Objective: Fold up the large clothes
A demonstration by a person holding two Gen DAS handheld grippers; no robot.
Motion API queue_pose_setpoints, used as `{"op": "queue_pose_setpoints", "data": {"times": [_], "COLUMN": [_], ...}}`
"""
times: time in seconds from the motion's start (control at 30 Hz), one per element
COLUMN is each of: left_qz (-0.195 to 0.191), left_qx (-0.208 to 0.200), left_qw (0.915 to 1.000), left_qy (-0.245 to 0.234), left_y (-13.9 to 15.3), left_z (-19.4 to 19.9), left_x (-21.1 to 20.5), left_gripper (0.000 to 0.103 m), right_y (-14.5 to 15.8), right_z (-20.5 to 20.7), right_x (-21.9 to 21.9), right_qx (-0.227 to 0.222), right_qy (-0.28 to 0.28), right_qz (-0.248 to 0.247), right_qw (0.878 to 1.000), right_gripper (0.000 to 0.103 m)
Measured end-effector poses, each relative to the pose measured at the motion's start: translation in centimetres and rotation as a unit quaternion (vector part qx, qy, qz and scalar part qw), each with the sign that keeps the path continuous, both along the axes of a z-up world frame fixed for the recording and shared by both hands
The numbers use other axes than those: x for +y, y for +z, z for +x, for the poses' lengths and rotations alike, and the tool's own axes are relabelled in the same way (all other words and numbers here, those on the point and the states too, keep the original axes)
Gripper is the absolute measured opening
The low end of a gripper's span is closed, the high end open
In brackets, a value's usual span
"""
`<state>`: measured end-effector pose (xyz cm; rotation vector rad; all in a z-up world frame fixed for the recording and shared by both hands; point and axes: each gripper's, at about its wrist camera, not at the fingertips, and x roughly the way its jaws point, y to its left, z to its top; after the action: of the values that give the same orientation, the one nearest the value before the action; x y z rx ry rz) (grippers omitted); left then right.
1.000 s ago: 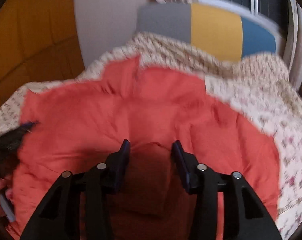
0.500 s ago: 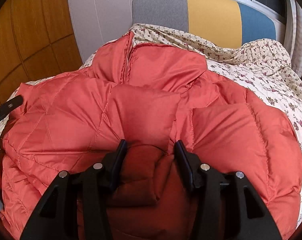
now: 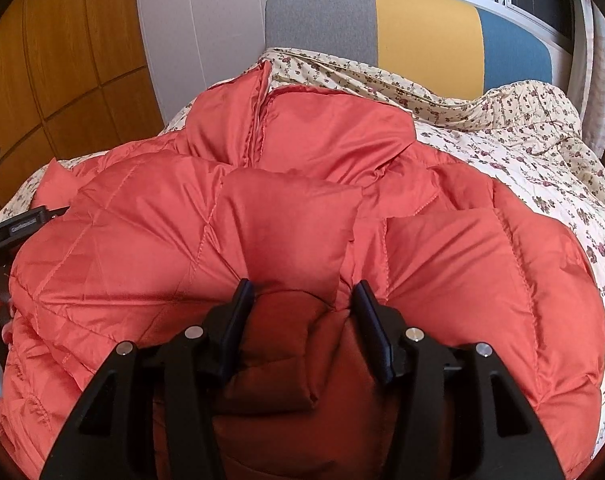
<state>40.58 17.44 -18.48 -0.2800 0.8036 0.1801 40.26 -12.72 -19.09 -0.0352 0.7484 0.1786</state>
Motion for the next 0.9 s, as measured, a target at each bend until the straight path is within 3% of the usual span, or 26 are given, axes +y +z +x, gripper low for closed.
{"op": "queue_pose_setpoints", "data": {"times": [0.17, 0.23, 0.33, 0.4, 0.5, 0.6, 0.73, 0.9], "left_qz": [0.002, -0.003, -0.024, -0.014, -0.022, -0.031, -0.027, 0.009], "left_qx": [-0.08, -0.091, -0.08, -0.064, -0.043, -0.047, -0.041, -0.043], "left_qw": [0.9952, 0.9941, 0.996, 0.9976, 0.9988, 0.9984, 0.9985, 0.9977], "left_qy": [0.057, 0.059, 0.031, 0.02, -0.001, -0.01, -0.025, -0.052], "left_y": [2.3, 2.9, 3.0, 2.8, 2.1, 1.9, 1.8, 2.0], "left_z": [-6.2, -8.4, -10.7, -12.3, -14.1, -16.0, -17.8, -20.7], "left_x": [0.5, 0.3, -0.2, -0.7, -0.9, -1.0, -1.6, -3.2], "left_gripper": [0.096, 0.096, 0.096, 0.096, 0.096, 0.097, 0.097, 0.1], "right_y": [0.1, 0.2, 0.4, 0.8, 1.8, 3.3, 4.1, 4.8], "right_z": [-0.1, -0.2, -0.5, -1.2, -2.6, -4.8, -7.4, -12.0], "right_x": [-0.1, -0.2, -0.3, -0.4, -0.9, -1.9, -2.5, -3.4], "right_qx": [-0.002, -0.004, -0.007, -0.01, -0.012, -0.006, 0.023, 0.031], "right_qy": [-0.002, -0.002, -0.008, -0.014, -0.014, -0.014, -0.011, -0.002], "right_qz": [0.001, 0.002, -0.001, -0.006, 0.002, 0.019, 0.018, 0.016], "right_qw": [1.0, 1.0, 1.0, 1.0, 1.0, 1.0, 1.0, 0.999], "right_gripper": [0.054, 0.056, 0.063, 0.069, 0.069, 0.069, 0.069, 0.073]}}
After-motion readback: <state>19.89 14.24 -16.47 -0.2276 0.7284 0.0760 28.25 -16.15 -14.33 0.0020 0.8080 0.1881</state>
